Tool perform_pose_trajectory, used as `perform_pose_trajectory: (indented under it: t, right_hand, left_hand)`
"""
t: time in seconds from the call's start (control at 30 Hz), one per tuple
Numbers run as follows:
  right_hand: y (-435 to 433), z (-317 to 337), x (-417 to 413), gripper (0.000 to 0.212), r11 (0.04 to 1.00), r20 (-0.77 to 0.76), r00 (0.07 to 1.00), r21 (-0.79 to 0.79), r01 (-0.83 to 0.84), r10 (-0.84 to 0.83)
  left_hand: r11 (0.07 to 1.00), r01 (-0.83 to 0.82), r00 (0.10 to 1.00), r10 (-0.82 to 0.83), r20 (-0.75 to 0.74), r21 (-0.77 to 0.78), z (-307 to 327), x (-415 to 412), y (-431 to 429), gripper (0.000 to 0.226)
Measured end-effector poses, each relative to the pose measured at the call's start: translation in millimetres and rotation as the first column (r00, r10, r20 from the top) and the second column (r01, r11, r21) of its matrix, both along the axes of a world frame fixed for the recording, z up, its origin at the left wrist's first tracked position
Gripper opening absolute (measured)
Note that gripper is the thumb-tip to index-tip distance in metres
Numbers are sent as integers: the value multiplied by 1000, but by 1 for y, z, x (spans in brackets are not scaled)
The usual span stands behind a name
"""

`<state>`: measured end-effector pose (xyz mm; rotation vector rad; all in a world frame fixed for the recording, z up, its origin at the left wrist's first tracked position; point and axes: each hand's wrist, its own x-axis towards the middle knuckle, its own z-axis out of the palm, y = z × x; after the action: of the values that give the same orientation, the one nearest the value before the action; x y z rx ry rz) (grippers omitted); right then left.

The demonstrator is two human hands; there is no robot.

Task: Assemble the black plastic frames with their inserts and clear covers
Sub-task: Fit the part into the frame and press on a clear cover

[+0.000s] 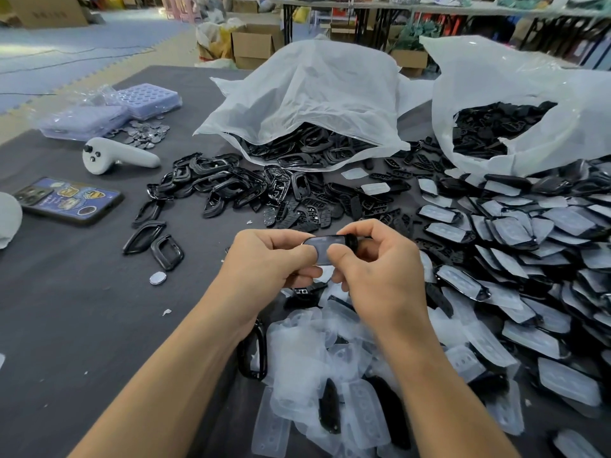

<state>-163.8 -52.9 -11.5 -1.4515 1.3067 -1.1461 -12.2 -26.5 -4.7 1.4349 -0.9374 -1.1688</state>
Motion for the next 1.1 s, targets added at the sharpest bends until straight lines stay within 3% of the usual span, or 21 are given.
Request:
perform_pose_trajectory:
  t: [0.2,0.33,0.4,0.6,0.73,0.8,0.9,0.93,1.1]
  right_hand:
    - [-2,-2,-1,23,998,100,993,25,-58,55]
    - [-1,-6,0,10,996,-53,999,-83,-12,8]
    - [-1,-5,-1,14,994,-104,994,-110,-26,14]
    - [-6,-5,-5,20,995,60,994,-23,-92,93]
    - [-7,-5,-5,18,994,30,994,-26,-108,109]
    - [-5,-2,-5,8,991,48,990,-13,-133,133]
    - [0,0,-10,47,980,-195,969,-103,-172,150]
    - [2,3,-10,51,972,-271,952,-144,-187,143]
    - [1,10,-14,40,970,-385,917,-167,-176,100]
  left_hand:
    - [997,-71,997,72,29,-18,2,-3,0,22]
    - [998,-59,996,61,71,-34,2,-6,1,27]
    - [999,-39,996,41,78,-32,3,-7,1,29]
    - [1000,18,999,-17,44,-21,3,-5,2,26]
    - [999,-17,997,20,72,-40,0,-4,0,25]
    - [997,-57,994,60,86,-44,-2,-4,-2,23]
    - [995,-87,990,91,104,-40,-5,-3,-4,23]
    - [996,-83,990,87,114,-39,-6,-2,-4,24]
    - [996,-58,987,66,144,-62,-9,-5,-4,18]
